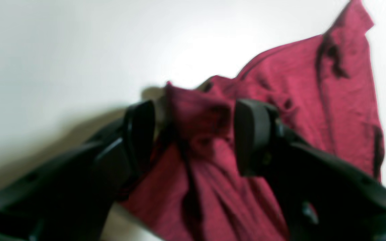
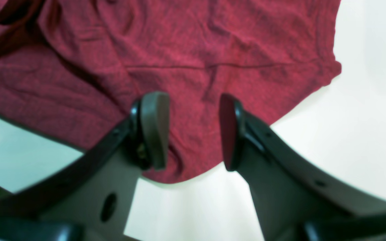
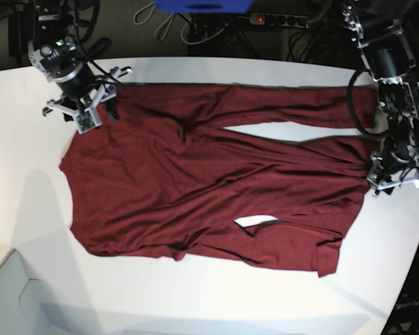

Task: Layout the t-shirt on the table in an organized manner, then fold the t-shirt properly
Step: 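Hold the shirt with both grippers, tugging the hem with the left gripper, then pull the held hem with the left gripper outward to flatten the shirt side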

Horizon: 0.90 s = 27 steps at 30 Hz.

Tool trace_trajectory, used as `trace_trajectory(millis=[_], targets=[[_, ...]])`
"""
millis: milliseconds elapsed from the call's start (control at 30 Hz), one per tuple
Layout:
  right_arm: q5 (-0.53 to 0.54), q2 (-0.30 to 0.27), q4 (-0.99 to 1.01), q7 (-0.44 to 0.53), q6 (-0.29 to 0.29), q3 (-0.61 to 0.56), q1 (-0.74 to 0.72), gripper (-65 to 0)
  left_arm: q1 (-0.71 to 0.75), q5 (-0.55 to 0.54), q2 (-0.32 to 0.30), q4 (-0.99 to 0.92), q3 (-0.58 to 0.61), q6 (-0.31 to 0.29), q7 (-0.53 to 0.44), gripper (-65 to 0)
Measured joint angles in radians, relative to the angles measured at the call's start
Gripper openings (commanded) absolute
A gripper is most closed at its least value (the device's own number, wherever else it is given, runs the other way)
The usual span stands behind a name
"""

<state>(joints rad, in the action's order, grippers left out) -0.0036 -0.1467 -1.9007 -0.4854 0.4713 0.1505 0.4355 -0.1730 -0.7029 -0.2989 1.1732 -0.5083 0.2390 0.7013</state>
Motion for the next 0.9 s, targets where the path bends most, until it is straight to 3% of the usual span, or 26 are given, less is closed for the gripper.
trace_trajectory(millis=[333,467,633,767,900], targets=[[0.0,0.0,0.0,0.0,0.0,0.0,-0.003,-41.5,-0.005,0.0,0.0,-0.01,0.0,0.0,-0.003,-64.6],[0.0,0.0,0.0,0.0,0.0,0.0,-0.003,-41.5,-0.001,-0.006,0.001,0.018,0.0,0.001,0.009,-64.9],[0.0,0.0,0.0,0.003,0.0,0.0,-0.005,-41.5,0.035,-0.015,0.006,0.203,0.0,0.001,0.018,-64.9],[0.0,0.0,0.0,0.003,0.0,0.001,-0.006,-41.5,0.075,-0.019,0.011,0.347,-0.019,0.001,0.106,-64.9],[0.0,0.0,0.0,0.0,0.0,0.001,-0.006,-41.5,0.109,-0.08,0.047,0.418,-0.145,0.001,0.192,-64.9]])
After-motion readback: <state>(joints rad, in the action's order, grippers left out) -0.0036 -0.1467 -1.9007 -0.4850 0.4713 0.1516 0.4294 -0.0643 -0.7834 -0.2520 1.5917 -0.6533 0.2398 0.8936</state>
